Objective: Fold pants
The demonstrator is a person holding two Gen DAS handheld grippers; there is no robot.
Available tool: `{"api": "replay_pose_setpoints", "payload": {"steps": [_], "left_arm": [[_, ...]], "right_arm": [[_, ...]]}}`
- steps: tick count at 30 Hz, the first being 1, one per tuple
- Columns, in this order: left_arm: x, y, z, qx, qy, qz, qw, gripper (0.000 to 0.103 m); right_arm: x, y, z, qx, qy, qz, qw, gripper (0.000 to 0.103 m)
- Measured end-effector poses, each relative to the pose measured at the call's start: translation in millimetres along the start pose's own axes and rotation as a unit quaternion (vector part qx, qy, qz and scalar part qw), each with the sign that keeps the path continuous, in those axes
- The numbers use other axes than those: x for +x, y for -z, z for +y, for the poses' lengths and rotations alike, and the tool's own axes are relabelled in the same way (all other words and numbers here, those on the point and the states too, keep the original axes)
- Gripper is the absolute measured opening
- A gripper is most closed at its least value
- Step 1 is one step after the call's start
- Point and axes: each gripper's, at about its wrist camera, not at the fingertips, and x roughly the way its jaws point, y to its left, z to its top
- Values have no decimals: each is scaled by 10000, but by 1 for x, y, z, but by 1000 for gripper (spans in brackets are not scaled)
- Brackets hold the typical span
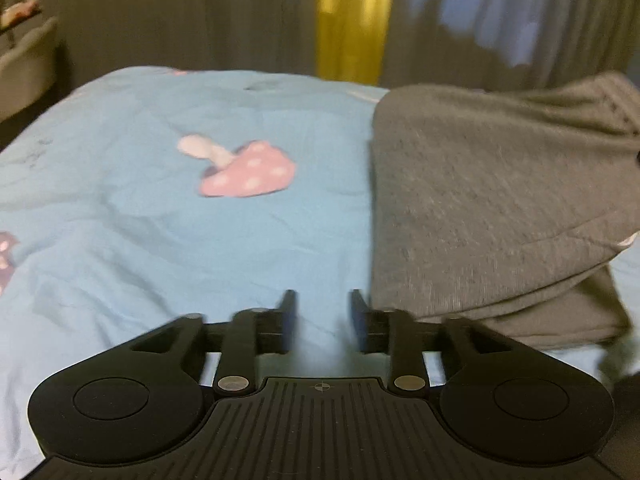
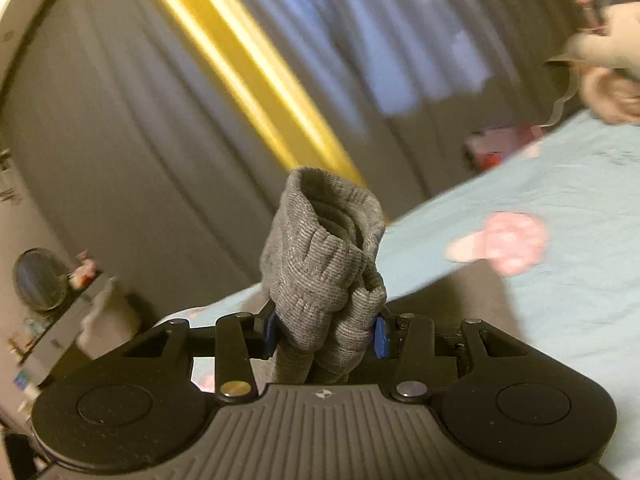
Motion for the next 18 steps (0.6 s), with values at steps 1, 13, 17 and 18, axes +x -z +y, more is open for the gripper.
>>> {"api": "replay_pose_setpoints", "payload": {"steps": [1, 13, 17, 18], "left_arm": [[2, 0, -6, 130, 129, 81, 9998, 63], [29, 1, -62, 772, 392, 621, 9943, 86], [28, 10, -90, 1166, 323, 254, 9923, 90], [32, 11, -94, 1184, 123, 192, 9927, 89]], "right_arm": [[-3, 1, -10, 106, 165, -2, 9998, 50], [23, 43, -93, 1615, 302, 643, 9843, 84], [28, 48, -98, 1786, 140, 685, 9814, 84], [27, 49, -98, 1810, 113, 661, 9812, 83]]}}
